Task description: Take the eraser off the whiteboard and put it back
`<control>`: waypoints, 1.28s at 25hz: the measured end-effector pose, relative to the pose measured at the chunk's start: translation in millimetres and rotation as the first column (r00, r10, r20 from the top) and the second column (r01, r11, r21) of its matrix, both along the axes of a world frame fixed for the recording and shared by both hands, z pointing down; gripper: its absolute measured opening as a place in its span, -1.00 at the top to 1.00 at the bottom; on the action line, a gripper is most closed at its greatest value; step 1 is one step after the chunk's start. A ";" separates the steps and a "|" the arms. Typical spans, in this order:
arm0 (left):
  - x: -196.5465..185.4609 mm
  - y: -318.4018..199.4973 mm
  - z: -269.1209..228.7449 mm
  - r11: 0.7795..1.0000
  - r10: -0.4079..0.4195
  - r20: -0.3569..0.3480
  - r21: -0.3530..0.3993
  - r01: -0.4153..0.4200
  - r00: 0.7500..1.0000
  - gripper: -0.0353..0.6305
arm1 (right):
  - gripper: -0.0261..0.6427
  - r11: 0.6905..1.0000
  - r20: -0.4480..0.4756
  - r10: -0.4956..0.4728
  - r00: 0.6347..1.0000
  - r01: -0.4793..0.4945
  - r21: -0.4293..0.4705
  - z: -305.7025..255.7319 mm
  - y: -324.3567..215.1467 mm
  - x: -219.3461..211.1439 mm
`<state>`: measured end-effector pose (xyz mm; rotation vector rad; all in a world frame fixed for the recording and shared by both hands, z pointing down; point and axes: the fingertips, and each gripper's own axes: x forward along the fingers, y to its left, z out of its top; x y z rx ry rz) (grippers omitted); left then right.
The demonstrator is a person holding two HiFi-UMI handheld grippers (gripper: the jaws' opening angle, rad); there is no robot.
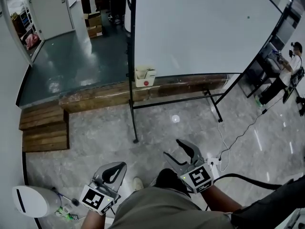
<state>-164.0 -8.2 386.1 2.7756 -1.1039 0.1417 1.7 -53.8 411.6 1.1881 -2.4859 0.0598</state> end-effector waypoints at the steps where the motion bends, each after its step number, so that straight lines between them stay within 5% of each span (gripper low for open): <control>1: 3.5 5.0 -1.5 1.000 -0.006 0.002 0.005 0.006 1.000 0.88 | 0.13 1.000 0.007 -0.012 1.000 0.012 0.004 -2.5 6.2 2.5; 7: 51.2 36.2 -2.4 0.999 -0.027 0.033 0.019 0.026 0.999 0.88 | 0.13 0.998 0.044 -0.062 0.997 0.061 0.033 -16.8 47.0 49.4; 15: 204.2 96.0 -15.2 0.997 -0.052 0.031 0.051 0.050 0.998 0.88 | 0.13 0.998 0.079 -0.052 0.996 0.049 0.043 -0.1 115.8 210.1; 19: 256.3 146.1 -10.3 0.996 -0.084 0.041 0.004 0.084 0.996 0.88 | 0.13 0.997 0.101 -0.069 0.993 0.067 0.030 1.7 148.6 262.5; 25: 295.9 184.6 -8.3 0.998 -0.062 0.093 -0.023 0.065 0.994 0.88 | 0.13 0.999 0.118 -0.028 0.993 0.024 0.037 -10.1 185.2 315.2; 32: 305.7 187.8 -27.3 1.000 0.007 0.080 0.024 -0.009 0.997 0.88 | 0.13 0.999 0.131 0.020 0.991 -0.025 0.033 -23.9 212.5 316.2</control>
